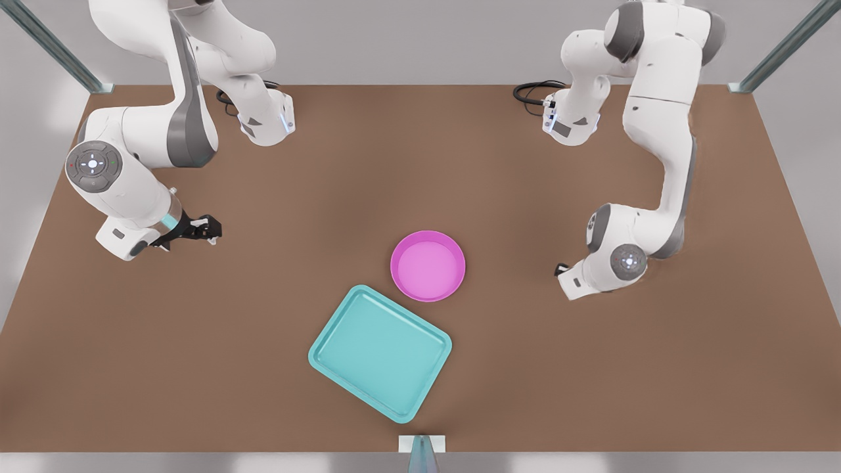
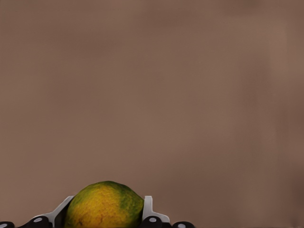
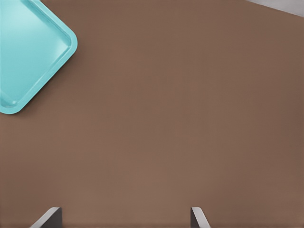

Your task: Place the orange on the plate with the left arm and the plate on the tray with the right arm

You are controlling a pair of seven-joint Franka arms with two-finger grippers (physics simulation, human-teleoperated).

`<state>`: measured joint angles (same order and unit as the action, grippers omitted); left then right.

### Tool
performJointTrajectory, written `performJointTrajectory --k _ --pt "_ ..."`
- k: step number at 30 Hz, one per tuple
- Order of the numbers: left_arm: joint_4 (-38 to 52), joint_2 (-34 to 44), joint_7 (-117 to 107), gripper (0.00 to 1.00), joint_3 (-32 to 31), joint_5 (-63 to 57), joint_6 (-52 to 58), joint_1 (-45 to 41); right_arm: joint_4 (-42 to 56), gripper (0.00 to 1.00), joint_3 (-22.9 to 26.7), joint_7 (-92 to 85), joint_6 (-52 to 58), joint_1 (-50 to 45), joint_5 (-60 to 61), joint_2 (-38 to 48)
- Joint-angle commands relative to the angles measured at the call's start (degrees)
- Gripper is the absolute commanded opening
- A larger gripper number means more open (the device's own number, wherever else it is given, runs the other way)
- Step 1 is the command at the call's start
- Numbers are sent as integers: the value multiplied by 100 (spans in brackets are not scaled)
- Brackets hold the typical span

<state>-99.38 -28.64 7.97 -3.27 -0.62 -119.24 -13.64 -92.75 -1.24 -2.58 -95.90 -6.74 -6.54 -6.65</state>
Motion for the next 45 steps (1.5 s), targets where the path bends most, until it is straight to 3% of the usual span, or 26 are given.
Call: performJointTrajectory --k 1,3,7,10,11,15,16,17,18,20,22,23,24,25,27,30,34,45 --pt "954 -518 -3053 65 -112 492 1474 -726 3 100 0 -15 1 -3 4 6" --pt "1825 -1178 -3906 65 -112 501 1474 -1351 3 100 1 -15 1 -3 4 6" --pt "2564 -1768 -5077 65 -139 747 1289 -2090 3 100 0 -15 1 6 4 -3" --pt "2555 -1935 -5288 69 -130 721 1263 -2292 3 100 0 -15 1 15 13 -12" --pt "2555 -1970 -5288 100 -130 712 1263 -2310 -6 100 0 -15 1 15 4 -12" --pt "2441 -1646 -5174 100 -104 677 1473 -2213 -6 100 0 -15 1 6 4 -38" --pt "2397 -995 -4332 100 317 826 2746 -2020 -24 100 0 -6 36 -11 39 -47" --pt "2432 -108 -3022 100 766 1371 3872 -1282 -32 100 0 3 238 -38 425 -284" --pt "2739 297 -2468 100 1336 1345 4461 -1105 -32 100 -35 38 353 -82 1058 -679" --pt "3311 342 -1756 100 2374 1179 4831 -1114 -278 100 -79 3 73 -99 2499 -1400" --pt "3311 500 -1175 100 2832 1011 4840 -1105 -858 100 -166 -33 -929 -486 2939 -1436" --pt "3040 1008 -1166 100 2421 625 4578 -800 -1245 100 -175 -24 -1658 -820 3167 -1366" --pt "2153 1764 -1113 100 277 178 3971 1001 -1657 100 -175 -33 -2335 -1075 3396 -1331" --pt "1888 2020 -1052 100 37 -255 3575 1074 -2123 100 -228 -68 -3118 -1295 3546 -1295" --pt "2001 1880 -884 100 19 -202 3618 1074 -2616 100 -720 -77 -4515 -1321 3853 -1471" --pt "2257 1572 -832 100 55 -202 3856 1092 -2537 100 -1124 -85 -5219 -1339 4240 -1822" --pt "2257 1598 -832 100 19 -202 3865 1083 -1878 100 -1283 -244 -5659 -1435 4961 -2613" --pt "2257 1642 -806 100 11 -202 4023 1083 -1606 100 -1309 -191 -5843 -1927 5233 -3027"
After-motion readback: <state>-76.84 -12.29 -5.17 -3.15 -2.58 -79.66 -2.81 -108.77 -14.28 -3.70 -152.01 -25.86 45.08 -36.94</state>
